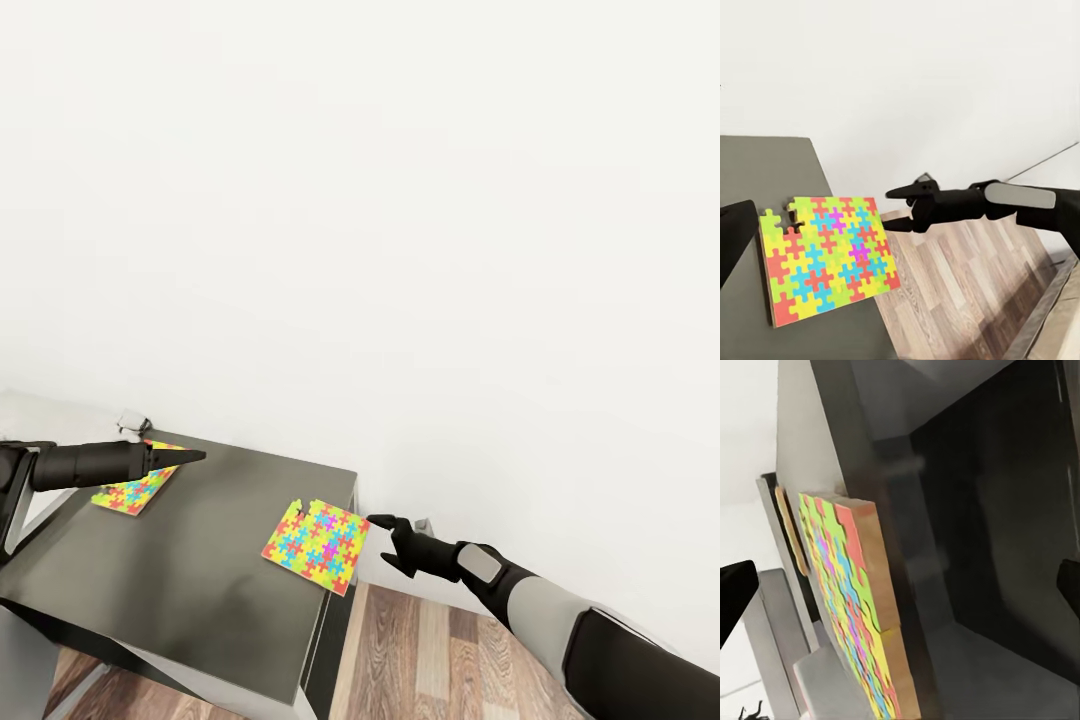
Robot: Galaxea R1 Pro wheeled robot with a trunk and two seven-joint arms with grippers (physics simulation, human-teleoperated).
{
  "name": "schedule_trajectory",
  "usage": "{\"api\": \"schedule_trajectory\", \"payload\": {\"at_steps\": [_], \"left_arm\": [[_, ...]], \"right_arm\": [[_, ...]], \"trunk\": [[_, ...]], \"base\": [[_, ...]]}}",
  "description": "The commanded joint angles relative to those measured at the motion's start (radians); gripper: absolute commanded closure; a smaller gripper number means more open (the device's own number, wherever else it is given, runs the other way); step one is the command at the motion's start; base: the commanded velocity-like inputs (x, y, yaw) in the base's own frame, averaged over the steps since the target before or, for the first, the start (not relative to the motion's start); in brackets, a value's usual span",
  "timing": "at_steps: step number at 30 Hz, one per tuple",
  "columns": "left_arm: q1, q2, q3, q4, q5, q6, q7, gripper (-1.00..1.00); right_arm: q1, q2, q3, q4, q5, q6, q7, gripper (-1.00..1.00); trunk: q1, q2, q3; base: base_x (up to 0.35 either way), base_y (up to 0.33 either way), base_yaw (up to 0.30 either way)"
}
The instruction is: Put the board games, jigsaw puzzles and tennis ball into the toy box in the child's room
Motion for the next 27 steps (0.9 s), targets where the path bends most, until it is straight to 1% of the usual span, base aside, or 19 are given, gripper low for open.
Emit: {"api": "schedule_trajectory", "payload": {"at_steps": [1, 7, 10, 17, 27], "left_arm": [[-0.001, 0.000, 0.001, -0.001, -0.008, 0.010, -0.008, -1.00], [-0.001, 0.000, 0.001, -0.001, -0.008, 0.010, -0.008, -1.00], [-0.001, 0.000, 0.001, -0.001, -0.008, 0.010, -0.008, -1.00], [0.000, 0.000, 0.001, -0.001, -0.007, 0.010, -0.008, -1.00], [0.000, 0.000, 0.001, -0.001, -0.007, 0.010, -0.008, -1.00]], "right_arm": [[-0.001, 0.007, 0.008, 0.002, -0.008, 0.004, 0.004, -1.00], [-0.001, 0.026, 0.008, 0.002, -0.003, 0.004, 0.005, -1.00], [-0.001, 0.030, 0.008, 0.002, 0.004, 0.002, 0.005, -1.00], [-0.001, 0.044, 0.008, 0.002, 0.023, -0.028, 0.007, -1.00], [-0.001, 0.046, 0.007, -0.008, 0.042, -0.037, 0.018, -1.00]], "trunk": [[0.000, -0.001, -0.001], [0.000, -0.001, -0.001], [0.000, -0.001, -0.001], [0.000, -0.001, -0.001], [0.000, -0.001, -0.001]], "base": [[0.000, 0.000, 0.000], [0.000, 0.000, 0.000], [0.000, 0.000, 0.000], [0.000, 0.000, 0.000], [0.000, 0.000, 0.000]]}}
